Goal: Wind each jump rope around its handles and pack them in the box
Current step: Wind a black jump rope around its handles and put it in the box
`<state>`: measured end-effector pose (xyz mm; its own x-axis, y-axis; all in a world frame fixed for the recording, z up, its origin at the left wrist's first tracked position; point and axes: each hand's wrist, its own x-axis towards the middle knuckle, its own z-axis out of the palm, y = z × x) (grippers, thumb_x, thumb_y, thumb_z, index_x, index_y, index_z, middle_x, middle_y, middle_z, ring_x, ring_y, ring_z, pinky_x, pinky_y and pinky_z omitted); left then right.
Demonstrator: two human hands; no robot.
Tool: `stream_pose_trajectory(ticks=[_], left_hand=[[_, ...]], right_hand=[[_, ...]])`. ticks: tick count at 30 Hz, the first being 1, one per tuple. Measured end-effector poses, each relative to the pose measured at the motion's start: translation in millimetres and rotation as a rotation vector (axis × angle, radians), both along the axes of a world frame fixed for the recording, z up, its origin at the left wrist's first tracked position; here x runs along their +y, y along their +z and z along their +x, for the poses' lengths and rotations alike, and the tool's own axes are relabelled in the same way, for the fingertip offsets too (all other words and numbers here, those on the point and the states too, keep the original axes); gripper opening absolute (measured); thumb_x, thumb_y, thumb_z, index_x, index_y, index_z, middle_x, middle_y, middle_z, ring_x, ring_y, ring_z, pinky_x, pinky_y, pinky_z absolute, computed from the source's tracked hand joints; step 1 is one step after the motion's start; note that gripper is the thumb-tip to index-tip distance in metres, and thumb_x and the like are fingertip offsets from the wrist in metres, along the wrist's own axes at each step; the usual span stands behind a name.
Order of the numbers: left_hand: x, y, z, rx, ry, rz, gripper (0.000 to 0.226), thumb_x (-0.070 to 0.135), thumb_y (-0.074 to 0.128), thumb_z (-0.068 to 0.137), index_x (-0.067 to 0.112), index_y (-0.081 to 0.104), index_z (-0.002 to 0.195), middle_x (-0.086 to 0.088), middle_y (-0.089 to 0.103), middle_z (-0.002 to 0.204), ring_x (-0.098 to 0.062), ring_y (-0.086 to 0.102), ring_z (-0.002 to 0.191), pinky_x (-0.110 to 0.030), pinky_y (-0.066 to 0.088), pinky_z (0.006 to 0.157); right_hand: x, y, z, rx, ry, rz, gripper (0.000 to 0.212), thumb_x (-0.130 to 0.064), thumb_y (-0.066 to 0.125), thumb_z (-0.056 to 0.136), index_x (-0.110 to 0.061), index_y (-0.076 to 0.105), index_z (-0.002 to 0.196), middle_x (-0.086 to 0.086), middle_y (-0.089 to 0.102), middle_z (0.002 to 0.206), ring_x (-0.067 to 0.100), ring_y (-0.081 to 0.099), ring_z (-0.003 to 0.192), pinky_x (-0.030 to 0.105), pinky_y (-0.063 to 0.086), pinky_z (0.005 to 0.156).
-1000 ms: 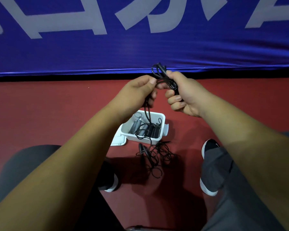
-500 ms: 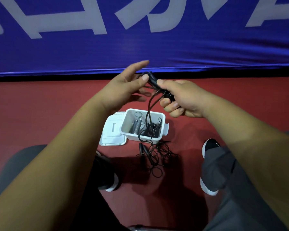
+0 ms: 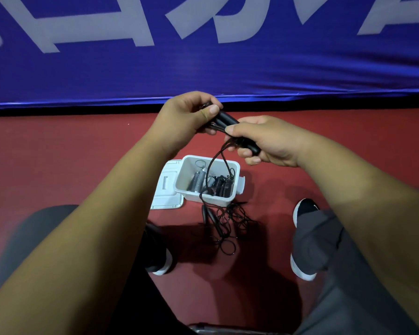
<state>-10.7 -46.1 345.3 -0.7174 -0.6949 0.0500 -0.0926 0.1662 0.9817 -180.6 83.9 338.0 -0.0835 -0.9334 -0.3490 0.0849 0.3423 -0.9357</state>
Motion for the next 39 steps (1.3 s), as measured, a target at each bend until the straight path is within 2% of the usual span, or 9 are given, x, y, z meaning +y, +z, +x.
stream_pose_trajectory(ticks=[6,10,14,17,20,23,28,33,39], left_hand=[[7,0,-6,0.027,0.062,-0.044,0.009,0.004,0.067,0.1,0.008,0.075,0.102,-0.005,0.074,0.085,-0.019,0.071,0.076,-0.03,0.06,0.072],[7,0,-6,0.006,0.065,-0.057,0.009,0.007,0.067,0.1,0.009,0.076,0.101,-0.008,0.076,0.083,-0.027,0.073,0.074,-0.042,0.063,0.077],[10,2,-8,0.032,0.07,-0.018,0.009,0.005,0.066,0.1,0.006,0.075,0.1,-0.012,0.075,0.084,-0.028,0.073,0.073,-0.037,0.061,0.073],[10,0,-10,0.028,0.073,-0.002,0.008,0.005,0.066,0.101,0.004,0.074,0.101,-0.011,0.075,0.082,-0.028,0.073,0.07,-0.034,0.06,0.071],[8,-2,-10,0.037,0.084,0.028,0.009,0.008,0.066,0.101,0.005,0.073,0.106,-0.01,0.074,0.089,-0.024,0.073,0.075,-0.033,0.06,0.072],[8,-5,-13,0.066,0.091,0.137,0.024,0.024,0.062,0.106,0.002,0.07,0.114,-0.015,0.072,0.097,-0.025,0.071,0.086,-0.041,0.061,0.089],[9,-30,-18,-0.209,-0.205,0.429,0.067,0.068,0.029,0.106,0.015,0.061,0.132,-0.01,0.072,0.129,-0.022,0.07,0.12,-0.044,0.043,0.113],[21,-39,-13,-0.218,-0.314,0.311,0.049,0.047,0.038,0.112,0.016,0.076,0.109,-0.002,0.058,0.079,-0.024,0.06,0.094,-0.04,0.041,0.097],[24,-14,-8,-0.091,-0.398,0.205,0.032,0.038,0.046,0.109,0.017,0.063,0.09,-0.007,0.054,0.08,-0.021,0.054,0.069,-0.045,0.044,0.084]], right_hand=[[0,2,-9,0.01,0.013,0.003,0.027,-0.016,0.066,0.103,0.005,0.072,0.119,0.015,0.064,0.095,0.016,0.058,0.069,0.026,0.046,0.053],[2,6,-11,0.051,0.073,0.052,0.023,-0.018,0.072,0.099,-0.009,0.078,0.119,0.008,0.066,0.082,0.017,0.066,0.074,0.031,0.056,0.066],[1,9,-12,0.004,0.073,0.084,0.027,-0.013,0.072,0.098,-0.015,0.075,0.124,0.01,0.065,0.084,0.02,0.072,0.079,0.044,0.065,0.075],[-2,8,-8,0.025,0.099,0.072,0.031,-0.012,0.068,0.1,-0.007,0.069,0.13,0.004,0.056,0.079,0.01,0.051,0.059,0.024,0.041,0.048],[-5,6,-7,0.004,0.108,0.044,0.024,-0.011,0.065,0.101,-0.002,0.067,0.123,0.001,0.051,0.076,0.008,0.033,0.055,0.023,0.018,0.046],[-6,7,-7,0.027,0.078,0.02,0.015,-0.011,0.061,0.102,-0.006,0.067,0.115,0.002,0.049,0.076,0.008,0.031,0.054,0.025,0.017,0.047],[-4,12,-17,-0.019,-0.043,-0.037,0.02,-0.014,0.06,0.105,-0.004,0.069,0.12,0.006,0.052,0.081,0.009,0.031,0.055,0.025,0.017,0.048],[3,18,-33,-0.041,-0.081,-0.069,0.025,-0.019,0.06,0.106,-0.008,0.07,0.127,0.005,0.053,0.078,0.009,0.031,0.057,0.023,0.019,0.048],[10,23,-44,-0.142,-0.181,-0.102,0.028,-0.026,0.056,0.108,-0.01,0.072,0.126,0.0,0.051,0.071,0.008,0.029,0.054,0.024,0.016,0.048]])
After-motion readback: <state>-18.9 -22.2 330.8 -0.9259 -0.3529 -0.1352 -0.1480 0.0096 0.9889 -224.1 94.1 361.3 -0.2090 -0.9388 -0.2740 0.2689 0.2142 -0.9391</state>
